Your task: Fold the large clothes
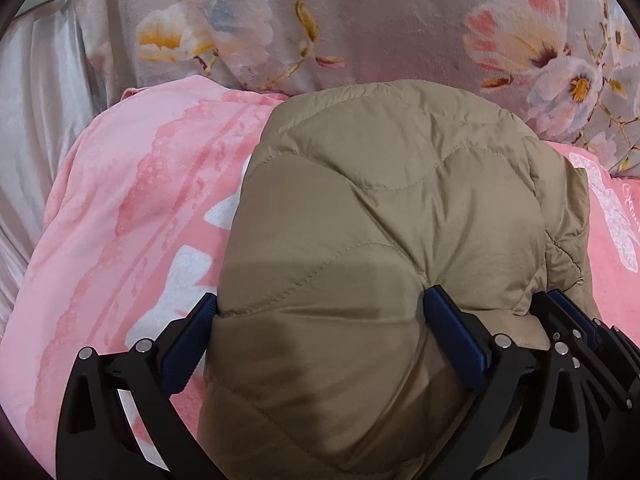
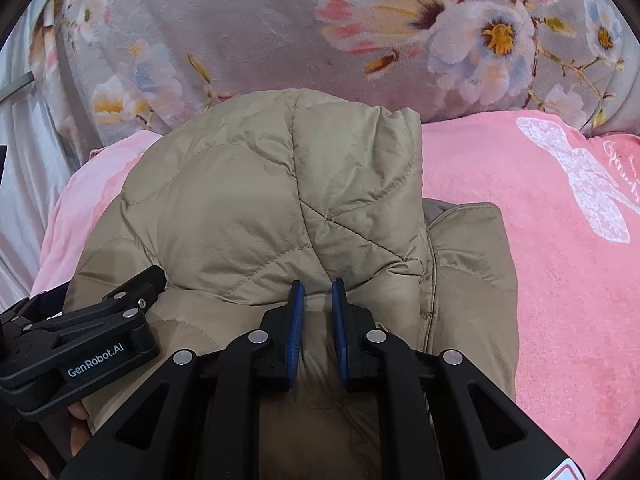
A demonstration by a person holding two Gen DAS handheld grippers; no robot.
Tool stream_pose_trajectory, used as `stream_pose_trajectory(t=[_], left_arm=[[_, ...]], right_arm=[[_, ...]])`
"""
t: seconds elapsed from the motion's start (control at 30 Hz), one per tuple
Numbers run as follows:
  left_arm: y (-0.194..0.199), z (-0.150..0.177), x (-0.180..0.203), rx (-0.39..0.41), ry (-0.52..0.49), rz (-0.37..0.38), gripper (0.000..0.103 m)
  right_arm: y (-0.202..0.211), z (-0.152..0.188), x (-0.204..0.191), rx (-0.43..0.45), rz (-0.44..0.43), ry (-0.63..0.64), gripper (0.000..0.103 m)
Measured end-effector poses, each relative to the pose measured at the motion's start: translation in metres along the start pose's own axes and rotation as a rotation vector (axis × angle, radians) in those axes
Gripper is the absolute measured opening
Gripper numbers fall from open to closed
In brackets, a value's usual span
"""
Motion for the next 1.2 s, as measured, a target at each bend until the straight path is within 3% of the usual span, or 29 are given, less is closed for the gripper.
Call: stream_pose_trajectory(t=[0.73, 0.87, 0.97, 1.0, 1.1, 1.2], left_arm=[[-0.025, -0.003, 0.008, 0.073, 0.005, 0.0, 0.098], [-0.016, 0.002, 0.003, 0.019, -0.02, 0.104, 0.098], [0.029, 0.023, -0.011, -0.028, -0.062, 0.191, 0.098], [0.04, 0.03, -0.016, -0.027, -0.088, 0.188, 0.098], [0.066, 0.064, -0.028, -0.033, -0.189, 0.058, 0.098], [0.063, 0.089, -0.035, -0.063, -0.192, -0.026, 0.098]], right_arm=[[-0.024, -0.003, 0.008, -0.005, -0.061, -0.052, 0.01], [-0.014, -0.003, 0.011, -0.041, -0.094, -0.033, 0.01], [0.036, 0.006, 0.021, -0.062, -0.083, -0.054, 0.013], [0.049, 0.011, 0.021, -0.062, -0.077, -0.047, 0.013], [0.077, 0.04, 0.021, -0.102, -0.055, -0.037, 0.013], [0.074, 0.065, 0.022, -0.136, -0.025, -0.039, 0.013]])
Point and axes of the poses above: each gripper's, at about its wrist camera, not at the fingertips, and y roughly against the way its jaws point, x to its right, z to its underside, the point moved 8 cm from there along -y, roughly the way its jaws point, and after that the axes turned 1 degree about -x, right-handed, at the moved point
